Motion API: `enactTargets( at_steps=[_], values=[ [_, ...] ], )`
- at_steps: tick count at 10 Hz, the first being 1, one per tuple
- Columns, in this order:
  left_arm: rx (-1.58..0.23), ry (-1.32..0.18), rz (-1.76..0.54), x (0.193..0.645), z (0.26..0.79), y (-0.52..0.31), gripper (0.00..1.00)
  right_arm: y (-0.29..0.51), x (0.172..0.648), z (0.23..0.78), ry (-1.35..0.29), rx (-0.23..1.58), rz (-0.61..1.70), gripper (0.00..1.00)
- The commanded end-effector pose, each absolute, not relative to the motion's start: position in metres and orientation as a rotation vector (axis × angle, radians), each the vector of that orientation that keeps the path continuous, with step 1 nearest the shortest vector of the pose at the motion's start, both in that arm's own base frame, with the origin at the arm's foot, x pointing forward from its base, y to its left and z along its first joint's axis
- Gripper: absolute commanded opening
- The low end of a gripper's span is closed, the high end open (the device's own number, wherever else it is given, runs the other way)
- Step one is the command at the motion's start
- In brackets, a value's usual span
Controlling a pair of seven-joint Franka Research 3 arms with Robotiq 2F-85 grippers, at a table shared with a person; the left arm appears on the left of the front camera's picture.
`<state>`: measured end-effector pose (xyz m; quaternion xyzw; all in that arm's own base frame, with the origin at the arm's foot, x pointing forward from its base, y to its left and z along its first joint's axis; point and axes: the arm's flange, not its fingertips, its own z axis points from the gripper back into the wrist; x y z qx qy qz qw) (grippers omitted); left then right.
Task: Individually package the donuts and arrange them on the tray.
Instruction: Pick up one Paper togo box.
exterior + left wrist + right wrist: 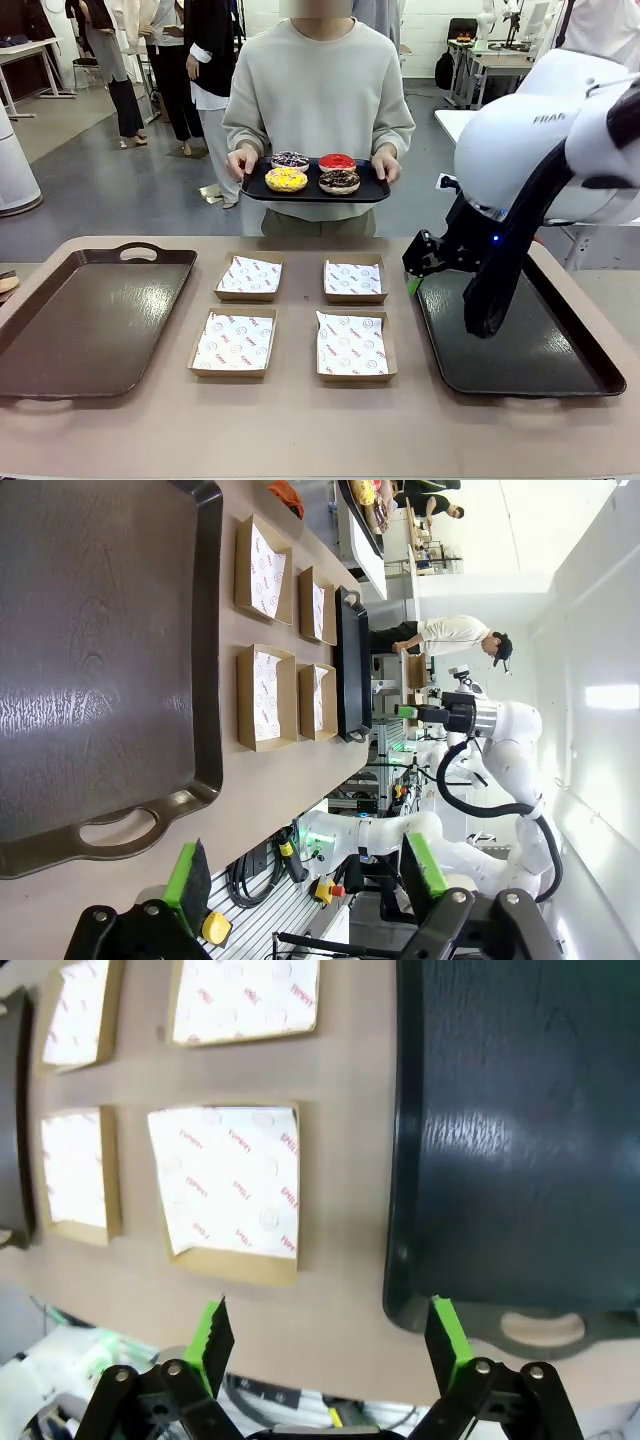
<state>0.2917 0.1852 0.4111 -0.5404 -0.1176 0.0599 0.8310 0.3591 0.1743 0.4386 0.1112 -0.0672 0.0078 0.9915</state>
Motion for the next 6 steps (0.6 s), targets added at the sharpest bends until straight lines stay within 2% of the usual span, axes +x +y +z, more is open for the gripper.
enactTargets(
  at_steps=[1, 3, 6],
  values=[
    [-1.149, -0.261, 0.141, 0.2924, 0.4116, 0.1852, 1.00, 0.1831, 0.3642, 0.4164, -0.184, 0.192, -0.023, 1.00],
    [-1.149, -0.261, 0.141, 0.2924, 0.4116, 0.1852, 1.00, 0.1811, 0.3620, 0.4155, -0.158, 0.263, -0.014, 1.00],
    [-1.149, -0.261, 0.141, 0.2924, 0.4116, 0.1852, 1.00, 0.1781, 0.3628, 0.4219, -0.169, 0.216, 0.005, 1.00]
  ],
)
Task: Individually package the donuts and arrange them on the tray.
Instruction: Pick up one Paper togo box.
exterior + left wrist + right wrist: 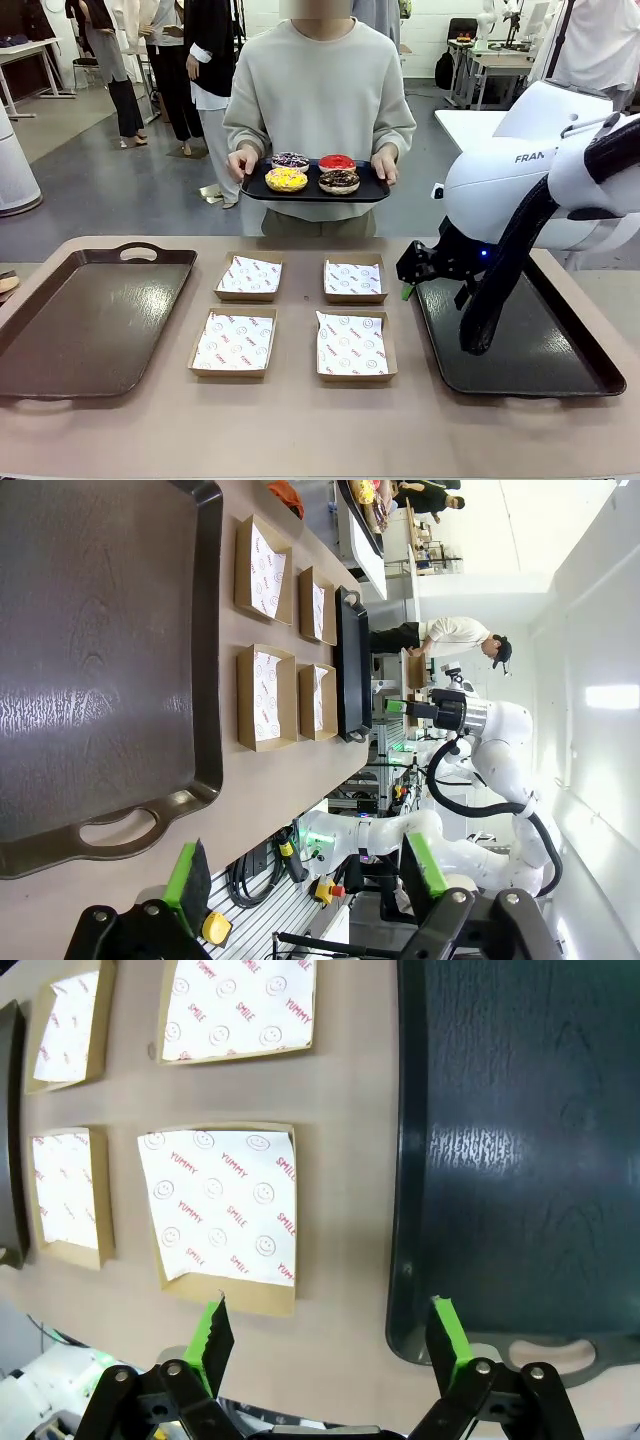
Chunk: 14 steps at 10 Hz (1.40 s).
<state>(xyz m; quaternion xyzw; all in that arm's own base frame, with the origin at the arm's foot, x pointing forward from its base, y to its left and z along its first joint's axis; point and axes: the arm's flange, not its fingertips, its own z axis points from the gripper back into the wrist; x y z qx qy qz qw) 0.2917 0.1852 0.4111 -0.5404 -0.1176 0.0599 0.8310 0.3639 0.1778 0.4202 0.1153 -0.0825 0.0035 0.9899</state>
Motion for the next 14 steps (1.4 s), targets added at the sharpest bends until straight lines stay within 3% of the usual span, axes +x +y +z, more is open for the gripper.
enactTargets(
  at_steps=[1, 6, 14],
  values=[
    [-1.149, -0.261, 0.141, 0.292, 0.412, 0.185, 1.00, 0.178, 0.363, 0.422, -0.169, 0.216, 0.005, 1.00],
    [-1.149, -0.261, 0.141, 0.292, 0.412, 0.185, 1.00, 0.187, 0.369, 0.413, -0.139, 0.226, -0.024, 1.00],
    [-1.149, -0.261, 0.141, 0.292, 0.412, 0.185, 1.00, 0.271, 0.390, 0.352, -0.118, 0.018, -0.091, 1.00]
  ],
)
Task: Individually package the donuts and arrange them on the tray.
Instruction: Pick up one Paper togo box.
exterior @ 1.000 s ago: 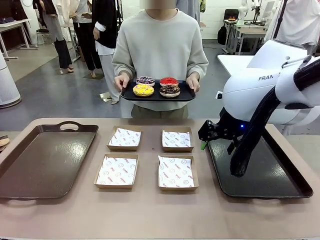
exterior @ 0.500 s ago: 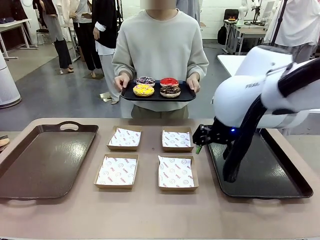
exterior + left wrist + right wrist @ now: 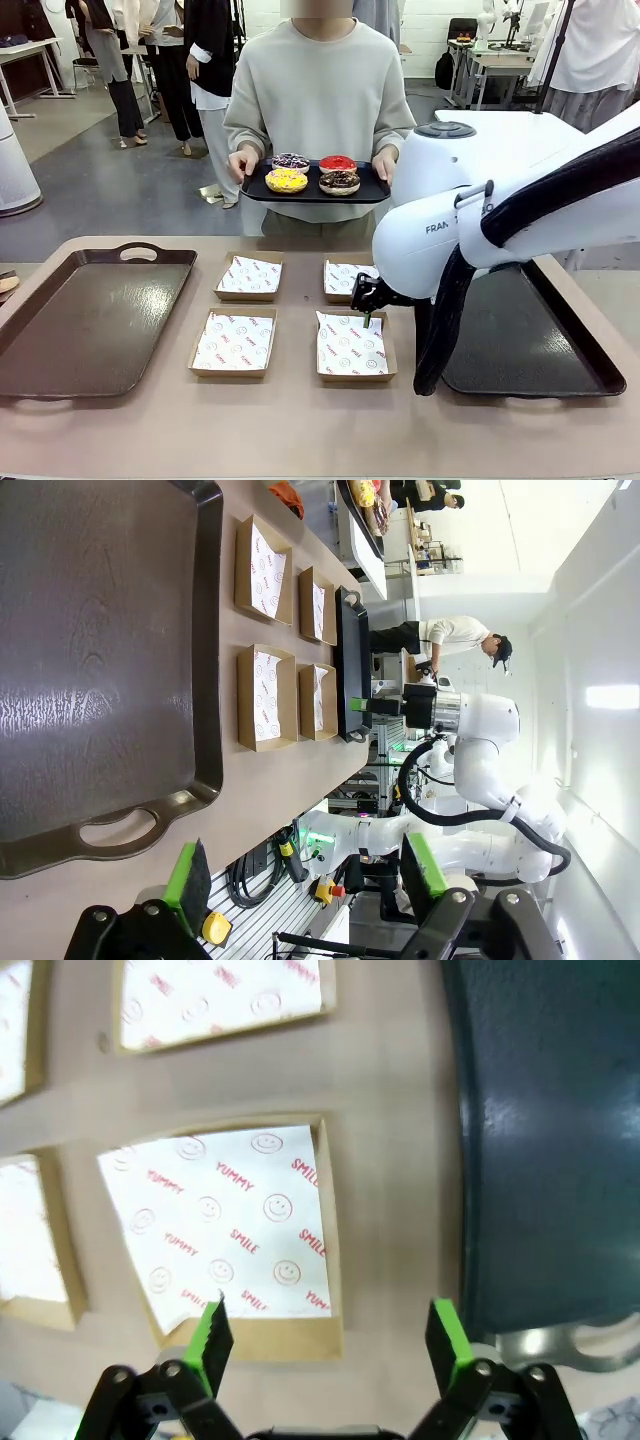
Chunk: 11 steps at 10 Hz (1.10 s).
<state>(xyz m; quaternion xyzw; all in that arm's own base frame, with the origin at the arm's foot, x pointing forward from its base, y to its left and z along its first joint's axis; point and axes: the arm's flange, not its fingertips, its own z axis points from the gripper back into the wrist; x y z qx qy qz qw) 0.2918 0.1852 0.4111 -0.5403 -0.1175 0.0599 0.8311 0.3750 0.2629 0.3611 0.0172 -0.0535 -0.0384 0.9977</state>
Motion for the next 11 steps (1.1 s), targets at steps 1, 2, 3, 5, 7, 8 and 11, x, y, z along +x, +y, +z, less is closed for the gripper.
enactTargets(
  at_steps=[1, 2, 3, 5, 7, 8, 11],
  values=[
    [-1.149, -0.261, 0.141, 0.292, 0.412, 0.185, 1.00, 0.270, 0.393, 0.343, -0.100, 0.017, -0.091, 1.00],
    [-1.149, -0.261, 0.141, 0.292, 0.412, 0.185, 1.00, 0.269, 0.395, 0.338, -0.091, 0.016, -0.088, 1.00],
    [-1.149, -0.261, 0.141, 0.292, 0.412, 0.185, 1.00, 0.268, 0.396, 0.333, -0.085, 0.023, -0.083, 1.00],
    [-1.149, -0.261, 0.141, 0.292, 0.412, 0.185, 1.00, 0.267, 0.397, 0.322, -0.058, 0.025, -0.069, 1.00],
    [-1.149, -0.261, 0.141, 0.292, 0.412, 0.185, 1.00, 0.266, 0.395, 0.319, -0.061, 0.041, -0.037, 0.41],
    [-1.149, -0.261, 0.141, 0.292, 0.412, 0.185, 1.00, 0.266, 0.395, 0.319, -0.064, 0.041, -0.040, 0.11],
    [-1.149, -0.261, 0.141, 0.292, 0.412, 0.185, 1.00, 0.264, 0.394, 0.320, -0.067, 0.040, -0.045, 0.00]
  ],
)
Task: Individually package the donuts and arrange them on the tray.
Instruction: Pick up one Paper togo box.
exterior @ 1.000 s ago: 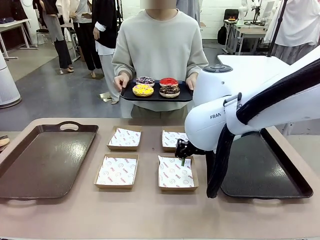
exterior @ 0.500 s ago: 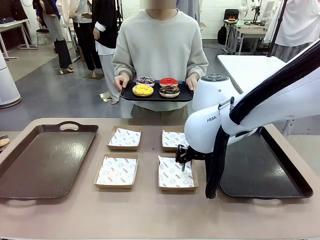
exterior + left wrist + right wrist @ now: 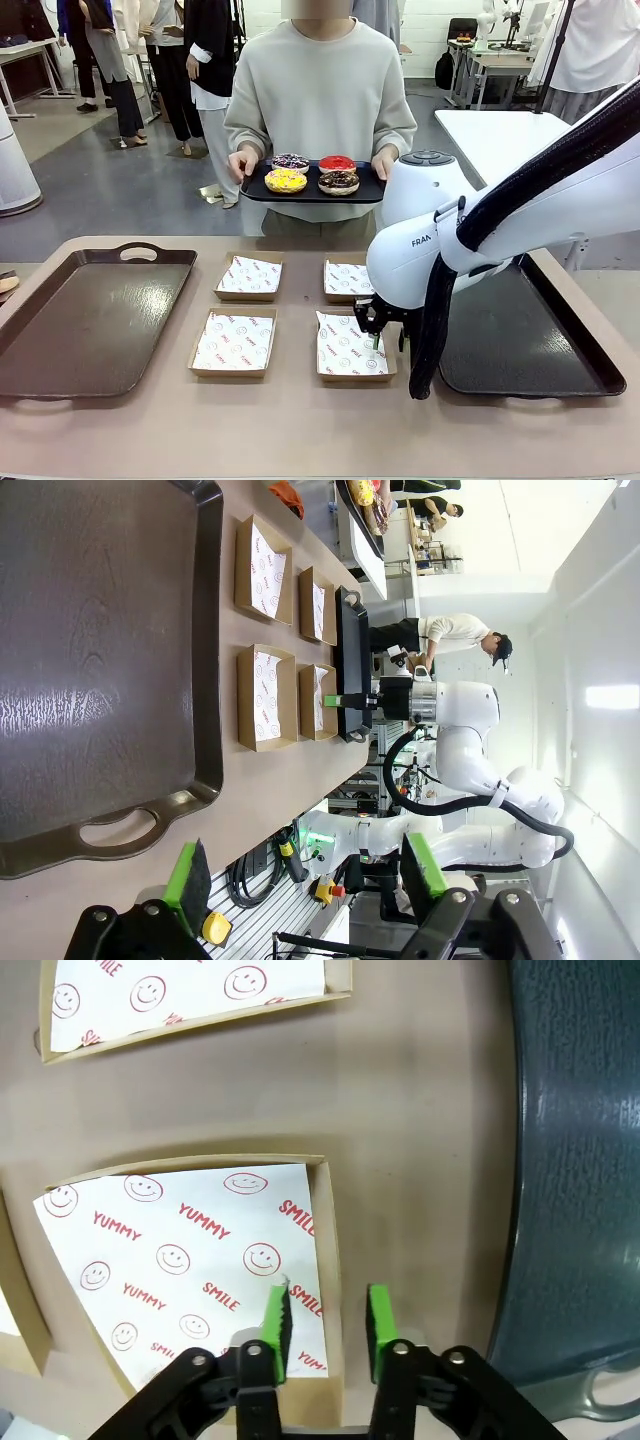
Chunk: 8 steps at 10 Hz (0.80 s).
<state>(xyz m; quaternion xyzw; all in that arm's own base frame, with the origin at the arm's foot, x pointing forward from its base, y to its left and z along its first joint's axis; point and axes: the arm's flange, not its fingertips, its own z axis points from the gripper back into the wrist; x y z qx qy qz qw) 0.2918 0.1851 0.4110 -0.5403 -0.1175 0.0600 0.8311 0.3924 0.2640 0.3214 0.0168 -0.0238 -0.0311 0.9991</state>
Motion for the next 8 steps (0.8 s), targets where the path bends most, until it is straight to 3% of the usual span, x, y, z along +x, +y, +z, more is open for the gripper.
enactTargets(
  at_steps=[1, 6, 8],
  values=[
    [-1.149, -0.261, 0.141, 0.292, 0.412, 0.185, 1.00, 0.264, 0.394, 0.320, -0.069, 0.042, -0.048, 0.03],
    [-1.149, -0.261, 0.141, 0.292, 0.412, 0.185, 1.00, 0.263, 0.392, 0.329, -0.064, 0.050, -0.068, 0.00],
    [-1.149, -0.261, 0.141, 0.292, 0.412, 0.185, 1.00, 0.272, 0.377, 0.364, -0.032, 0.048, 0.023, 0.00]
  ],
)
